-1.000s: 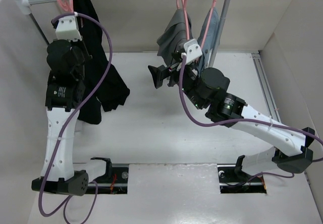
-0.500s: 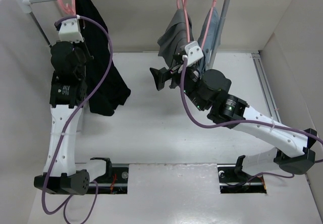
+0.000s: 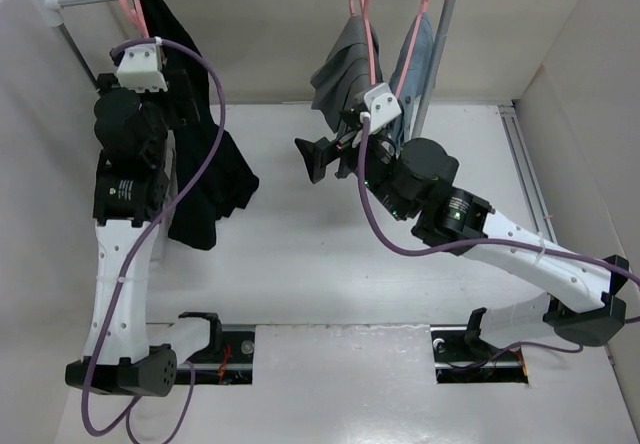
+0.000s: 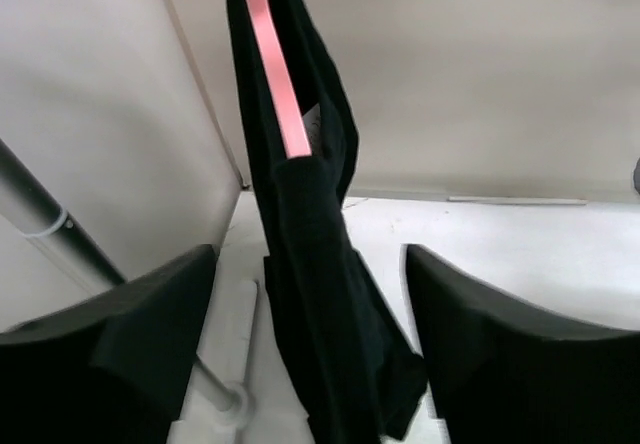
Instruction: Place the t-shirt on the hanger
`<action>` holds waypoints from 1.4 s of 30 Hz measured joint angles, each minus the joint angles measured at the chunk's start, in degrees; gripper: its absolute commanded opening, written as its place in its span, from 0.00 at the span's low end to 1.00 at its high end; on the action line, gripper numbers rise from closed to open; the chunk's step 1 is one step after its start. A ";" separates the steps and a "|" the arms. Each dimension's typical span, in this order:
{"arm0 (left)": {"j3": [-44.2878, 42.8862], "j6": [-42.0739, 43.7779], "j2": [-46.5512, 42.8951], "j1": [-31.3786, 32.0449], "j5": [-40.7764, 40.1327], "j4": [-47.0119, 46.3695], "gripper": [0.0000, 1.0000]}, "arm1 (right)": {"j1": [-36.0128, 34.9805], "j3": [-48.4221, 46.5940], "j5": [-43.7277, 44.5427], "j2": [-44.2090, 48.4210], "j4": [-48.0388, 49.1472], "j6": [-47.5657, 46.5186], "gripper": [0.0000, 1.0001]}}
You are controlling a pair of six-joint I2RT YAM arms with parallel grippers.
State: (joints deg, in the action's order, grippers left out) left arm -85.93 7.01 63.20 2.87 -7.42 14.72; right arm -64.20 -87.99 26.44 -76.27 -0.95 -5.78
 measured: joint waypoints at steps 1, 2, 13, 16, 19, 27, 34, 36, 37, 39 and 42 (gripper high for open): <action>0.00 0.00 -0.28 0.00 0.15 0.37 0.80 | -0.02 0.11 -0.04 0.09 -0.13 0.00 0.99; -0.02 0.02 -0.55 0.02 0.15 0.74 0.84 | -0.02 0.22 -0.07 0.20 -0.15 0.00 0.99; 13.22 7.87 -21.59 2.64 6.78 1.31 1.00 | -1.57 2.69 -0.24 3.39 -2.25 0.00 0.99; 23.54 12.50 -37.64 2.64 14.69 1.51 1.00 | -1.68 3.72 -0.44 3.96 -2.82 0.09 0.99; 27.78 19.74 -49.31 2.67 24.00 5.35 1.00 | -1.86 5.73 -0.94 4.98 -3.98 0.72 0.99; 36.28 40.83 -51.74 2.67 40.00 27.98 1.00 | -1.88 12.35 -2.05 7.67 -9.60 5.73 0.99; 48.52 42.95 -47.74 2.67 32.87 27.91 1.00 | -1.88 26.75 -1.03 9.60 -14.25 16.15 0.99; 51.67 43.87 -47.25 2.67 30.69 26.49 1.00 | -1.88 32.72 -0.33 9.53 -16.06 20.46 0.99; 53.00 44.24 -46.93 2.67 29.75 26.18 1.00 | -1.88 34.67 -0.15 9.49 -17.11 21.92 0.99; 55.56 44.41 -46.23 2.64 28.06 24.92 1.00 | -1.88 39.85 0.42 9.53 -18.58 25.81 0.99; 57.55 43.93 -43.74 2.67 25.97 23.82 1.00 | -1.90 46.16 1.22 10.01 -20.04 31.50 0.99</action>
State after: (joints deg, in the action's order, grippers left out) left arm -28.38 50.94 19.46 5.54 18.55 38.54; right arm -66.11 -41.82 27.66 -66.26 -20.99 25.71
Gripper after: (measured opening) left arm 0.997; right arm 0.993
